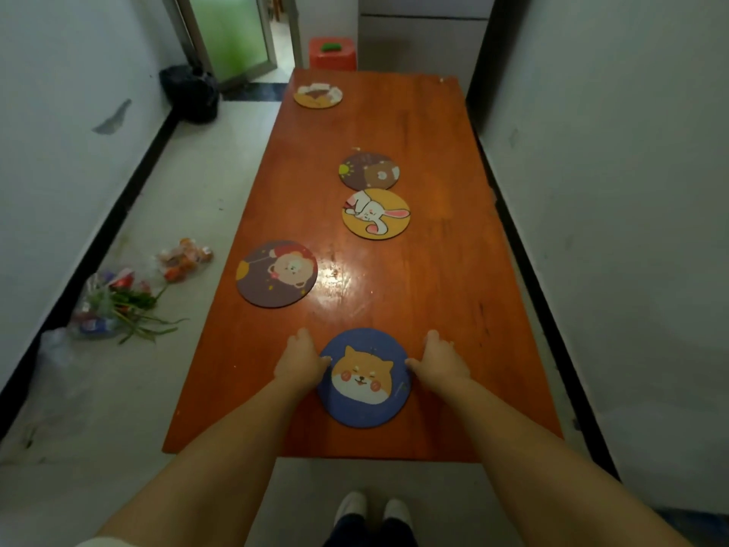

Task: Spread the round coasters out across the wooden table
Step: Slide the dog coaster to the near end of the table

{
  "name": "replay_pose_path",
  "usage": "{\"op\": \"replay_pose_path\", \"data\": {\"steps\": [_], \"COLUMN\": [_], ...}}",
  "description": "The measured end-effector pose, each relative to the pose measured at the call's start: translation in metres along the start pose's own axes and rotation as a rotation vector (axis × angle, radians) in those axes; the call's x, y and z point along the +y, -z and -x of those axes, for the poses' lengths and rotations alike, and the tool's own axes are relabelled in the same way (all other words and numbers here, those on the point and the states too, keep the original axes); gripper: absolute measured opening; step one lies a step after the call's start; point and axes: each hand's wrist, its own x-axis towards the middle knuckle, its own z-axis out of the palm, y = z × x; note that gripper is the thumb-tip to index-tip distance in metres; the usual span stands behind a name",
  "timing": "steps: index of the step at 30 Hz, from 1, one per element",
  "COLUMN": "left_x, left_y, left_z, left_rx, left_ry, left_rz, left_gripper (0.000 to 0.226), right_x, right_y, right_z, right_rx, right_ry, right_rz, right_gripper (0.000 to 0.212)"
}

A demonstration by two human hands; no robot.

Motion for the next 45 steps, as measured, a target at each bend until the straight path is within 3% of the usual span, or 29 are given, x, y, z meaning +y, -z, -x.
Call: {"op": "replay_pose_path", "data": {"steps": [1, 4, 6, 12, 18, 23, 26, 31, 41, 45], "left_x": [0.005, 0.027, 0.049, 0.129, 0.205, 0.272, 0.313, 0.366, 0.333, 0.318], "left_y": [0.006, 0.025, 0.036, 0.042, -0.002, -0.061, -0.099, -0.131, -0.086, -0.070], "left_z": [-0.003, -0.012, -0.021, -0.031, -0.036, -0.034, -0.022, -0.013, -0.080, -0.118], "left_rx": [-0.005, 0.016, 0.078, 0.132, 0.130, 0.179, 0.211, 0.208, 0.441, 0.472], "left_ry": [-0.007, -0.103, -0.170, -0.346, -0.373, -0.259, -0.210, -0.157, 0.151, 0.264], "left_rz": [0.014, 0.111, 0.138, 0.199, 0.213, 0.300, 0.325, 0.341, 0.477, 0.522], "left_gripper": [0.042, 0.010, 0.024, 0.025, 0.020, 0.020, 0.032, 0.027, 0.018, 0.029], "right_x": [0.000, 0.001, 0.001, 0.016, 0.069, 0.141, 0.183, 0.218, 0.119, 0.070], "right_y": [0.009, 0.043, 0.068, 0.134, 0.180, 0.230, 0.262, 0.301, 0.297, 0.295], "right_z": [-0.001, -0.005, -0.008, -0.019, -0.047, -0.085, -0.106, -0.141, -0.228, -0.285], "right_rx": [0.014, 0.071, 0.124, 0.318, 0.296, 0.253, 0.229, 0.190, 0.048, -0.025], "right_ry": [-0.016, -0.030, -0.013, 0.058, 0.091, 0.149, 0.175, 0.193, 0.533, 0.578], "right_rz": [-0.017, -0.092, -0.145, -0.203, -0.198, -0.149, -0.104, -0.099, 0.029, 0.076], "right_gripper": [0.053, 0.054, 0.054, 0.049, 0.044, 0.041, 0.040, 0.039, 0.031, 0.037]}}
